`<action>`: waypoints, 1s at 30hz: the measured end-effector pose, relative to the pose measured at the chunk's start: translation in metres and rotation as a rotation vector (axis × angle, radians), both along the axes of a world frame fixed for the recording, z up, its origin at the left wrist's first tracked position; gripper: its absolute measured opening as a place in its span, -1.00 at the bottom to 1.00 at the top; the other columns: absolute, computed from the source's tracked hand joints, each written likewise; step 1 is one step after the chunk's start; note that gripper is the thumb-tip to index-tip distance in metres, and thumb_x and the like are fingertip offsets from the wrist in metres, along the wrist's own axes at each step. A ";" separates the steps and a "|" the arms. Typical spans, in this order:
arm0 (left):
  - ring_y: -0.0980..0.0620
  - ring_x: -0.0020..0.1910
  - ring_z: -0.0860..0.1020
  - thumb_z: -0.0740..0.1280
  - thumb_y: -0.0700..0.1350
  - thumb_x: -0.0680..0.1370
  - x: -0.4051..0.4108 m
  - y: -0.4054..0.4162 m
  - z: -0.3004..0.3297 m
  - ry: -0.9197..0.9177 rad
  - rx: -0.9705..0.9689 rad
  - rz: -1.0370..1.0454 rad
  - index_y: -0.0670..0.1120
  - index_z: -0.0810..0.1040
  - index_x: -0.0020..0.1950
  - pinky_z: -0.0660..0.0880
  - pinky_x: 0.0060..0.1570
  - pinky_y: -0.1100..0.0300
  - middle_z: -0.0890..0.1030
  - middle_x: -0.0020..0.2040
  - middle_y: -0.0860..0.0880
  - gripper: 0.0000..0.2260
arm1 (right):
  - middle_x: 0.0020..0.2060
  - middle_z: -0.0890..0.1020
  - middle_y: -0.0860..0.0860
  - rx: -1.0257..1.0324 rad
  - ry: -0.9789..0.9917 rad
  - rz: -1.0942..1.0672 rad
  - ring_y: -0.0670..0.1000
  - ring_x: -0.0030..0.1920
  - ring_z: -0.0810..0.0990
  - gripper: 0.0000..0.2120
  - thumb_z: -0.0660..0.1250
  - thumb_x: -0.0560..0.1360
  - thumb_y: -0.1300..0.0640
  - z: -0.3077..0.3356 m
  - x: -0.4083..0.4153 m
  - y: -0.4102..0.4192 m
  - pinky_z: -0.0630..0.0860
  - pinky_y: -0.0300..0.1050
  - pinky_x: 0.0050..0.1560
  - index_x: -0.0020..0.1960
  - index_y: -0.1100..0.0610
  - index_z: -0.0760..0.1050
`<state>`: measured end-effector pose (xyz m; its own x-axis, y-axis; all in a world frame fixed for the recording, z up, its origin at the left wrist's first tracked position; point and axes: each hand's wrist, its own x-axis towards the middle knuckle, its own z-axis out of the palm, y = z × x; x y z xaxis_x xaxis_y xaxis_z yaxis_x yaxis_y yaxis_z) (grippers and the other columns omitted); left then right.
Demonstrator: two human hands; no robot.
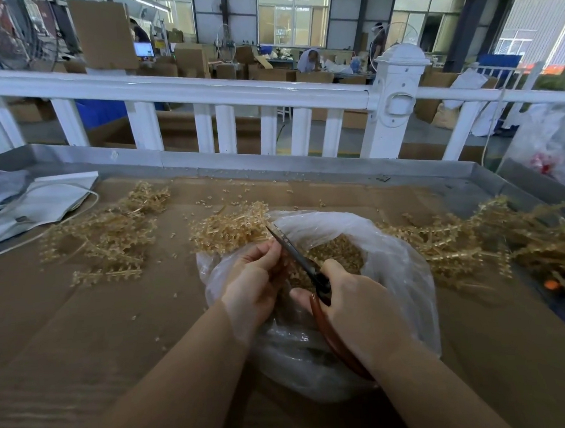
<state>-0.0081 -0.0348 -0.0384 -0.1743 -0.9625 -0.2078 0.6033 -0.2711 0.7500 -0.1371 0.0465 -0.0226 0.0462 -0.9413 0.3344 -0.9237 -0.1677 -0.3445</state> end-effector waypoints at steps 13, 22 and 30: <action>0.06 -0.44 0.59 0.25 -0.31 0.55 -0.002 0.003 0.000 0.015 -0.011 -0.001 -0.16 0.50 -0.33 0.56 -0.41 0.25 0.58 -0.42 -0.07 -0.74 | -0.39 0.44 -0.13 -0.012 0.000 0.005 -0.11 -0.34 0.46 -0.66 0.16 0.50 -0.32 0.004 0.001 -0.005 0.33 -0.30 -0.35 -0.11 -0.05 0.29; -0.01 -0.34 0.58 0.26 -0.33 0.54 -0.003 0.007 0.001 -0.028 -0.036 -0.007 -0.13 0.54 -0.41 0.58 -0.23 0.15 0.59 -0.34 -0.11 -0.68 | -0.35 0.47 -0.13 0.000 -0.020 0.014 -0.09 -0.32 0.47 -0.66 0.16 0.51 -0.30 0.006 0.001 -0.009 0.36 -0.28 -0.30 -0.11 -0.02 0.31; -0.02 -0.35 0.59 0.26 -0.32 0.55 -0.002 0.009 0.003 -0.040 -0.017 -0.014 -0.17 0.49 -0.30 0.59 -0.32 0.19 0.58 -0.31 -0.14 -0.78 | -0.33 0.48 -0.13 -0.001 -0.020 0.002 -0.08 -0.30 0.46 -0.66 0.15 0.51 -0.30 0.004 0.001 -0.009 0.34 -0.26 -0.26 -0.11 -0.03 0.33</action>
<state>-0.0106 -0.0254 -0.0349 -0.1795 -0.9636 -0.1983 0.5688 -0.2662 0.7782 -0.1356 0.0372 -0.0184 0.0411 -0.9408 0.3365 -0.9163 -0.1698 -0.3627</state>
